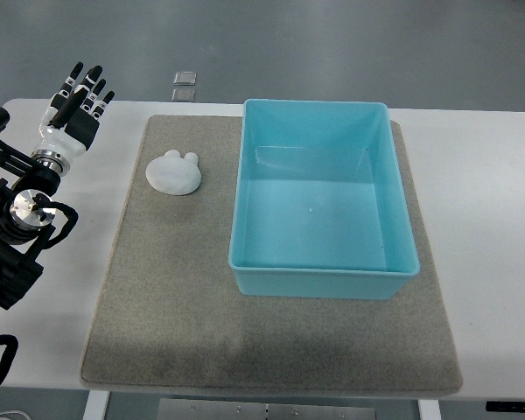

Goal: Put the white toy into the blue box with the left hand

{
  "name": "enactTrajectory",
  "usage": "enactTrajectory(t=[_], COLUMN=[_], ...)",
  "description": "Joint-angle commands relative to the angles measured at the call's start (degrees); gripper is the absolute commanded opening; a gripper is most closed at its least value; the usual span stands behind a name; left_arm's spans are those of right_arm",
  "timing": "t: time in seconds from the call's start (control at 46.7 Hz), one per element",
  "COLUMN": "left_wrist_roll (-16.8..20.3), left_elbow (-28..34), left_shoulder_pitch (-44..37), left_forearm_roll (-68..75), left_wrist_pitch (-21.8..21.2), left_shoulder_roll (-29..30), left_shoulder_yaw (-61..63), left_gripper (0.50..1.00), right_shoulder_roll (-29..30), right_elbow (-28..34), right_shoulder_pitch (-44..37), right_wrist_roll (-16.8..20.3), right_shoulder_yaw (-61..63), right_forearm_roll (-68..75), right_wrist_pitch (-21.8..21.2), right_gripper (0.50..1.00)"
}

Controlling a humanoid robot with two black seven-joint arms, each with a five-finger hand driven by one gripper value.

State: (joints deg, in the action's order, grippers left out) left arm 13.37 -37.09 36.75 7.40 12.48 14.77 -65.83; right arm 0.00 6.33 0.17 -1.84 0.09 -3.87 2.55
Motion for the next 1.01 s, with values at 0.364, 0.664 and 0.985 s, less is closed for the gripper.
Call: enactTrajectory(t=[0.364,0.664,0.985], left_wrist_roll=[0.1,0.2,0.3], left_elbow=[1.0,1.1,0.9], left_shoulder_pitch=[2.1,2.8,2.7], left_forearm_roll=[0.0,0.8,0.9], left_wrist_pitch=[0.0,0.1,0.4], left_shoulder_roll=[-0.6,-0.6,0.0], left_shoulder_yaw=[-0.2,0.0,3.4], left_gripper=[0.994,0.994,0.994], right_shoulder_roll=[0.0,0.0,0.0], right_elbow=[0.0,0.0,0.0], right_shoulder_pitch=[0.0,0.0,0.0], right_wrist_roll=[0.0,0.0,0.0], right_shoulder_yaw=[0.0,0.0,0.0], right_forearm_roll=[0.0,0.0,0.0], right_wrist_pitch=[0.0,0.0,0.0], right_gripper=[0.936,0.936,0.936])
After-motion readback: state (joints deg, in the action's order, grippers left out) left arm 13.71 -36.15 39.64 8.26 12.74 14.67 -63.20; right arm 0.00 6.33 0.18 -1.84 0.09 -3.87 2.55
